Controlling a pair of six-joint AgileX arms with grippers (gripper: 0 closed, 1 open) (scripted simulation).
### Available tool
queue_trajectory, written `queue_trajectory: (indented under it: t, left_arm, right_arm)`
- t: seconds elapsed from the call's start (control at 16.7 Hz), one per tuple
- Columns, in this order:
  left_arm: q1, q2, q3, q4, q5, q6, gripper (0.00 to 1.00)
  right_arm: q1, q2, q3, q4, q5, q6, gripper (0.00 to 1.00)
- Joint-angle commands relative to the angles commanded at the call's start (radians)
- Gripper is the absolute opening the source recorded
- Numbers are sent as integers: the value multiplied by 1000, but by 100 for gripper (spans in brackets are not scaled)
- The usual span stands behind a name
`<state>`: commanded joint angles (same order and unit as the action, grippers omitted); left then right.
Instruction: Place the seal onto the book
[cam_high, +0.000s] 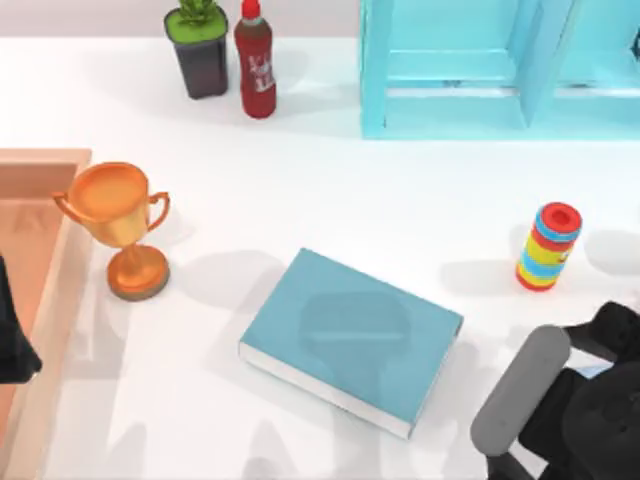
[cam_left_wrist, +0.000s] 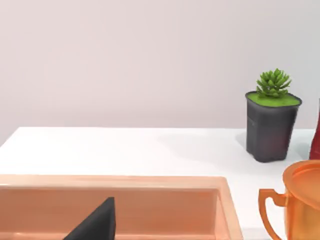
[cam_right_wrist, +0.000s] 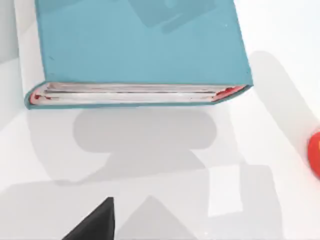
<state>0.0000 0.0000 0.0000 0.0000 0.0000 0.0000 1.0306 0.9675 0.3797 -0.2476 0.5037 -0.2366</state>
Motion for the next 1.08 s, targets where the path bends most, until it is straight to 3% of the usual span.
queue_trajectory:
  t: [0.36,0.6,0.84,1.08]
  left_arm:
    - [0,0,0,0,0,0,100]
    - [0,0,0,0,0,0,100]
    - [0,0,0,0,0,0,100]
    - [0,0,0,0,0,0,100]
  right_arm:
    - [-560,-488,-216,145,-269,74,100]
    - [-846,-762,-307,212,-398,158,100]
    - [-1005,-938,-367,244,-486,223,100]
    - [-1030,-967,-380,248,-504,237,100]
